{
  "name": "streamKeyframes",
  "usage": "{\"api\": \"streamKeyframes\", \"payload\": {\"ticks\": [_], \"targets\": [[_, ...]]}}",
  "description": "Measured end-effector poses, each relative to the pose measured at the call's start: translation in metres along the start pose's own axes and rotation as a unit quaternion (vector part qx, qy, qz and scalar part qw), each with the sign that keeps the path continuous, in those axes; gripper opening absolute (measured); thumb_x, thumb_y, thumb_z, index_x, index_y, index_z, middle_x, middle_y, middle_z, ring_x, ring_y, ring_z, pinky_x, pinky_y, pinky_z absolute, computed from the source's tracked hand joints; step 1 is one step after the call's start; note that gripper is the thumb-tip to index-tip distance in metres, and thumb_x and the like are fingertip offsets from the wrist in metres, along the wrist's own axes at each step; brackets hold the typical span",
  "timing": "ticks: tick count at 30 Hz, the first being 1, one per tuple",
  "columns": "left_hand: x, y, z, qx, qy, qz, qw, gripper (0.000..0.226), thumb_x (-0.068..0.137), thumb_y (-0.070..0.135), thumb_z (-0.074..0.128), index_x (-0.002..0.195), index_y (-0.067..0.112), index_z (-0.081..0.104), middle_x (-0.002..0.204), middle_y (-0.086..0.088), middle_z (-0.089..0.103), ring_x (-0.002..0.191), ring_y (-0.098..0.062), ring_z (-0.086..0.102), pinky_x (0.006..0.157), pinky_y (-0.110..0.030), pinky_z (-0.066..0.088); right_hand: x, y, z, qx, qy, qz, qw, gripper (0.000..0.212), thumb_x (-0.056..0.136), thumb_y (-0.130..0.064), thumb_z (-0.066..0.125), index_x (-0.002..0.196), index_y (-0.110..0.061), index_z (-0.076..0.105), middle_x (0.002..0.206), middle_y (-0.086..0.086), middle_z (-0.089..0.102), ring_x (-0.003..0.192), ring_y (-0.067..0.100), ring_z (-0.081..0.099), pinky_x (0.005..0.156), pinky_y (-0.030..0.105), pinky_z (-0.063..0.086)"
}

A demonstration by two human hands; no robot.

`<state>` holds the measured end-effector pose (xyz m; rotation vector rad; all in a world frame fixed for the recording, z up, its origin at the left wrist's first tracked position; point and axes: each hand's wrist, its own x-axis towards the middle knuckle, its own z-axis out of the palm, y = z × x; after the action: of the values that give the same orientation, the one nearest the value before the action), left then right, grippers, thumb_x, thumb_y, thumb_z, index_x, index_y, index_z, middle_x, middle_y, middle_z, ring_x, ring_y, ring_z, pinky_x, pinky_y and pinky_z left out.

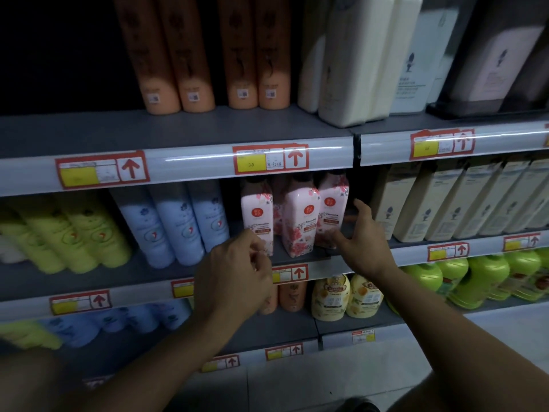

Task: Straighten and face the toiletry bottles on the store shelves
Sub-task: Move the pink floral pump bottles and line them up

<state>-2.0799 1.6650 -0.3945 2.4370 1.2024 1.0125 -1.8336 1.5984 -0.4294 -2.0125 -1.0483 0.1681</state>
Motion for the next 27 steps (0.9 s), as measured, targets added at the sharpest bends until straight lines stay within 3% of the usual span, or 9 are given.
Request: {"api": "streamKeyframes", "payload": {"ticks": [2, 5, 11, 16, 21, 23, 25, 27], "targets": [[-0.003, -0.003, -0.013, 0.000, 0.006, 0.002, 1.000, 0.007, 0.086, 0.024, 0.066, 0.082, 0.027, 0.063, 0.070, 0.013, 0.069, 0.060, -0.010, 0.063, 0.049, -0.025, 0.045, -0.007, -0.001, 0.000, -0.016, 0.009, 0.009, 1.000, 0.089, 0.092, -0.043, 0.073, 0.159, -0.010, 0.024, 0.133, 0.008, 0.066, 0.117, 0.028, 0.066, 0.092, 0.045, 0.057], [-0.008, -0.008, -0.036, 0.010, 0.022, 0.002, 1.000, 0.008, 0.085, 0.028, 0.064, 0.078, 0.027, 0.061, 0.066, 0.012, 0.065, 0.058, -0.013, 0.060, 0.051, -0.034, 0.053, -0.019, -0.006, 0.000, -0.029, 0.014, 0.016, 0.999, 0.087, 0.092, -0.053, 0.069, 0.155, -0.010, 0.029, 0.129, 0.008, 0.066, 0.111, 0.026, 0.066, 0.086, 0.041, 0.055], [-0.019, -0.024, -0.083, 0.003, 0.067, 0.009, 0.998, 0.010, 0.080, 0.033, 0.054, 0.074, 0.026, 0.058, 0.058, 0.010, 0.061, 0.056, -0.019, 0.060, 0.050, -0.035, 0.051, -0.053, -0.023, 0.007, -0.053, 0.018, 0.006, 0.998, 0.051, 0.096, -0.034, 0.070, 0.136, -0.013, 0.047, 0.089, -0.008, 0.065, 0.081, 0.019, 0.065, 0.068, 0.040, 0.053], [-0.029, -0.036, -0.128, 0.012, 0.082, -0.035, 0.996, 0.008, 0.079, 0.034, 0.059, 0.076, 0.027, 0.060, 0.063, 0.012, 0.063, 0.064, -0.022, 0.062, 0.056, -0.034, 0.051, -0.081, -0.044, 0.025, -0.078, -0.028, -0.005, 0.997, 0.019, 0.096, -0.028, 0.065, 0.110, -0.023, 0.053, 0.084, -0.008, 0.063, 0.076, 0.014, 0.060, 0.069, 0.038, 0.050], [-0.043, -0.049, -0.170, 0.023, 0.086, -0.063, 0.994, 0.009, 0.084, 0.034, 0.064, 0.079, 0.028, 0.059, 0.067, 0.014, 0.064, 0.068, -0.017, 0.061, 0.061, -0.035, 0.052, -0.103, -0.072, 0.038, -0.098, -0.066, -0.022, 0.993, 0.016, 0.093, -0.027, 0.066, 0.095, -0.035, 0.052, 0.082, -0.011, 0.059, 0.077, 0.012, 0.056, 0.074, 0.032, 0.048], [-0.047, -0.054, -0.183, 0.022, 0.088, -0.079, 0.993, 0.008, 0.083, 0.035, 0.064, 0.079, 0.031, 0.058, 0.067, 0.016, 0.065, 0.069, -0.015, 0.062, 0.062, -0.034, 0.053, -0.111, -0.085, 0.041, -0.099, -0.080, -0.038, 0.991, 0.018, 0.093, -0.028, 0.065, 0.097, -0.038, 0.051, 0.077, -0.012, 0.058, 0.073, 0.006, 0.053, 0.070, 0.023, 0.047], [-0.051, -0.060, -0.195, 0.015, 0.093, -0.089, 0.992, 0.006, 0.081, 0.036, 0.064, 0.079, 0.033, 0.059, 0.066, 0.018, 0.065, 0.069, -0.013, 0.062, 0.064, -0.033, 0.054, -0.118, -0.100, 0.045, -0.082, -0.094, -0.056, 0.991, 0.030, 0.094, -0.031, 0.065, 0.108, -0.048, 0.046, 0.082, -0.012, 0.063, 0.073, 0.002, 0.053, 0.068, 0.012, 0.043], [-0.054, -0.064, -0.207, 0.007, 0.094, -0.101, 0.990, 0.004, 0.082, 0.037, 0.063, 0.081, 0.033, 0.061, 0.066, 0.018, 0.066, 0.070, -0.011, 0.063, 0.065, -0.033, 0.055, -0.122, -0.108, 0.051, -0.082, -0.096, -0.090, 0.988, 0.042, 0.092, -0.032, 0.066, 0.105, -0.060, 0.038, 0.084, -0.014, 0.064, 0.071, -0.005, 0.052, 0.068, 0.004, 0.041]]}}
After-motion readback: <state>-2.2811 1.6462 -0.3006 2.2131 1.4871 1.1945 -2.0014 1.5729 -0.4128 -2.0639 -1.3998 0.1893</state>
